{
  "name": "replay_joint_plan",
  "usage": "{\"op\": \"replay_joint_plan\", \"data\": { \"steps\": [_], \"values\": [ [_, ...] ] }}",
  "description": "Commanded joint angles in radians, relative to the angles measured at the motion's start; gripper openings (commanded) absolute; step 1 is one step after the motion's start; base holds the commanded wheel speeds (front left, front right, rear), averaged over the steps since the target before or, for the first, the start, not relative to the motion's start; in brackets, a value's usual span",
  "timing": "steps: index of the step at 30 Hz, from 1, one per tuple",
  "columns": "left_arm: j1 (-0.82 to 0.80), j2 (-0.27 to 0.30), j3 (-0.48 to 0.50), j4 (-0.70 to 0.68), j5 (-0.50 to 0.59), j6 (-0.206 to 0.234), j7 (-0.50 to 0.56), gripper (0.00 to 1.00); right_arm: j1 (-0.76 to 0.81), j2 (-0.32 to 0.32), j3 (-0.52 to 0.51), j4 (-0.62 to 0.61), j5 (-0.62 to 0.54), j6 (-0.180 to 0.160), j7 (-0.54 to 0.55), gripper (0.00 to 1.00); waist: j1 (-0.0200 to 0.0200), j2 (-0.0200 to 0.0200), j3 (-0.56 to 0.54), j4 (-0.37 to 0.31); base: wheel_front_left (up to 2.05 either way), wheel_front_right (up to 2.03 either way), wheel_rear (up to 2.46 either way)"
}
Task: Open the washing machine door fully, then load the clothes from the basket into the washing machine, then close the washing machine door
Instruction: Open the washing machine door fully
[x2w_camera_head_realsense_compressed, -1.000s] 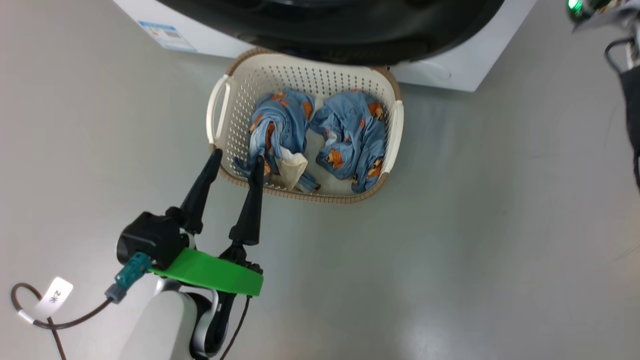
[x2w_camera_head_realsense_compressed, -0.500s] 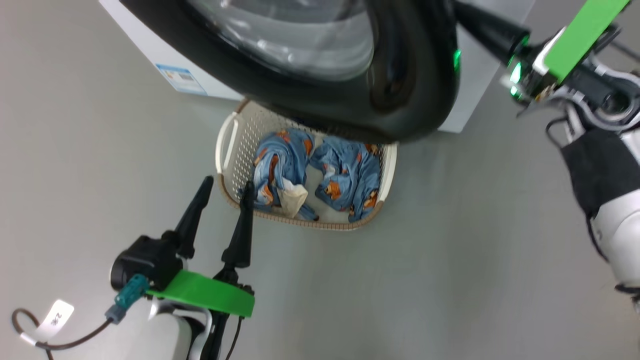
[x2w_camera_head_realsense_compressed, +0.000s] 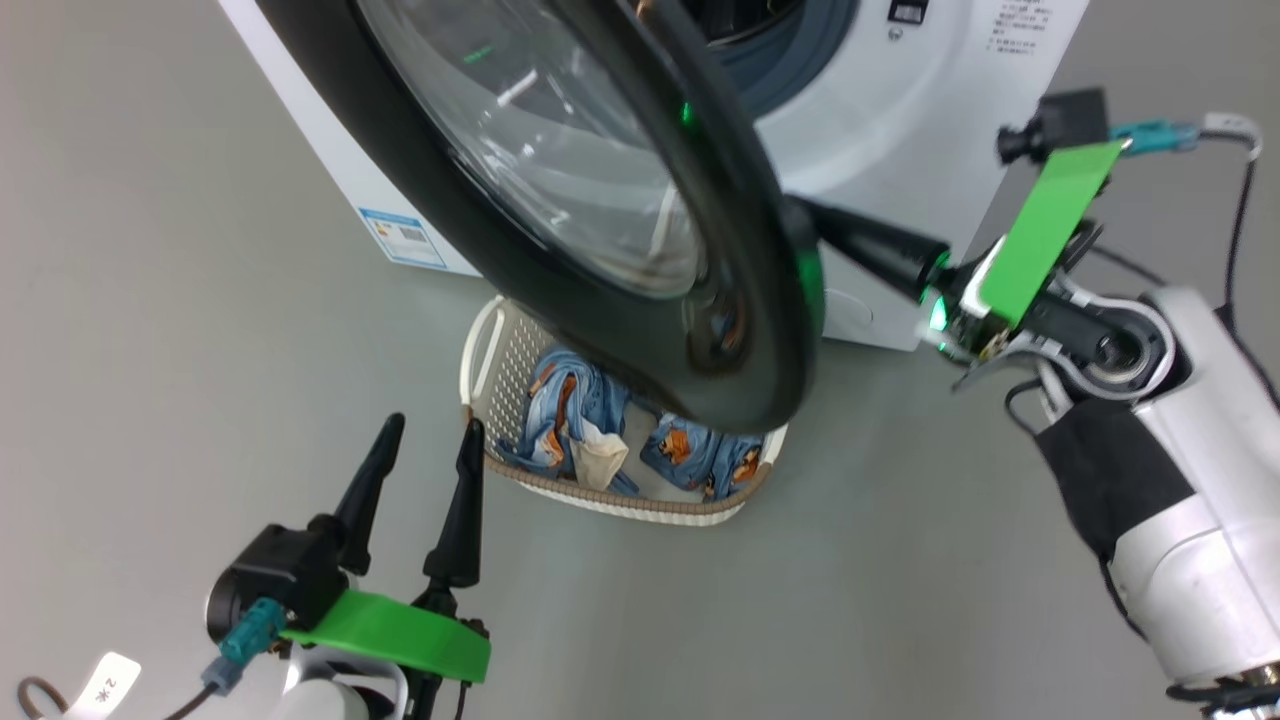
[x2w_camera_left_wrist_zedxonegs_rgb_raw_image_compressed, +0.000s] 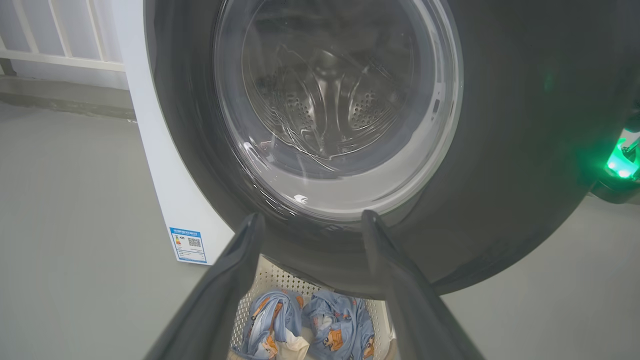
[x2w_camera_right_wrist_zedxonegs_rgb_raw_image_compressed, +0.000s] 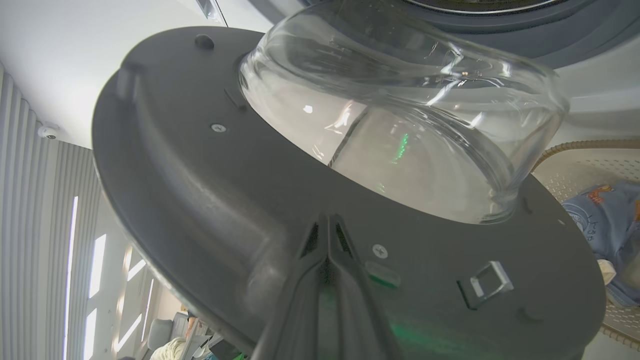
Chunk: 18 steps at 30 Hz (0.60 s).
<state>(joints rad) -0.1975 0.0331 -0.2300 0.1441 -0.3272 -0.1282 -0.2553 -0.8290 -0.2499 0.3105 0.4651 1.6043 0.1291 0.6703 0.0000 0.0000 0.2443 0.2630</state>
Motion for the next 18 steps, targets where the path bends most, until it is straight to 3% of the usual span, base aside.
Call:
{"op": "replay_joint_plan", "data": {
  "steps": [1,18],
  "values": [
    [0.003,0.017,0.036,-0.02,0.013,-0.003,-0.006,1.0,0.022,0.026,0.018,-0.035,-0.003,0.002,0.013,0.0,0.0,0.0,-0.023,0.009,0.0,0.0,0.0],
    [0.046,0.017,0.047,-0.021,0.027,-0.003,-0.006,1.0,0.142,0.117,0.102,-0.136,-0.021,0.002,0.078,0.0,0.0,0.0,-0.082,0.053,0.0,0.0,0.0]
  ]
}}
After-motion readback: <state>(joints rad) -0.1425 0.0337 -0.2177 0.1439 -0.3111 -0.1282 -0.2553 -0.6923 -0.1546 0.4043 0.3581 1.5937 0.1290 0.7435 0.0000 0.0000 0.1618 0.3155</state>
